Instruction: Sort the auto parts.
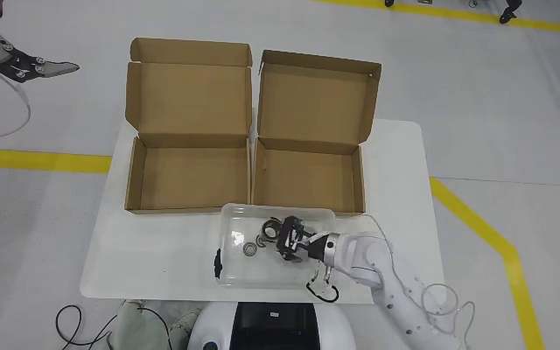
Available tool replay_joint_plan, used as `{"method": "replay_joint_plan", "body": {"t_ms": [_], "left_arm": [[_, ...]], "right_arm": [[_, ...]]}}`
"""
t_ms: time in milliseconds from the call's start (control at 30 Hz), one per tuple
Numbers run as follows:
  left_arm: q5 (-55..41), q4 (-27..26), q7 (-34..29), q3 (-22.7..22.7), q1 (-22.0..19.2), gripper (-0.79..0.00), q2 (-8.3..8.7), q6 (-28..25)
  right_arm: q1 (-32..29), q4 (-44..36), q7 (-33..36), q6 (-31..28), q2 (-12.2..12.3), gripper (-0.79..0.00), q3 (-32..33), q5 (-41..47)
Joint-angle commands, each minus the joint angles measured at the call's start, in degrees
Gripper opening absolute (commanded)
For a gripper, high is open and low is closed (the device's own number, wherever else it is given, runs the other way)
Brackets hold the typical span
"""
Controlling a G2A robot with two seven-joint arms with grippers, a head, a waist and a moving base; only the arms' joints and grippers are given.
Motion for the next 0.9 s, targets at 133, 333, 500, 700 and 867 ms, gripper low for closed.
{"method": "replay_joint_plan", "body": {"t_ms": [133,333,500,700,867], "left_arm": [[0.0,0.0,0.0,0.0,0.0,0.000,0.00,0.0],[0.0,0.0,0.0,0.0,0.0,0.000,0.00,0.0],[0.0,0.0,0.0,0.0,0.0,0.000,0.00,0.0],[0.0,0.0,0.0,0.0,0.0,0.000,0.00,0.0],[0.0,0.0,0.0,0.0,0.0,0.000,0.00,0.0]], "right_arm": [[0.0,0.2,-8.4,-3.4,0.5,-0.785,1.8,1.6],[0.6,0.1,-15.1,-6.0,0.9,-0.785,3.4,3.6],[2.1,-0.7,-17.9,-7.5,1.0,-0.785,4.6,5.5],[3.9,-2.2,-17.1,-8.3,1.2,-0.785,5.0,7.4],[5.0,-3.6,-17.2,-7.9,1.2,-0.785,5.1,9.0]]}}
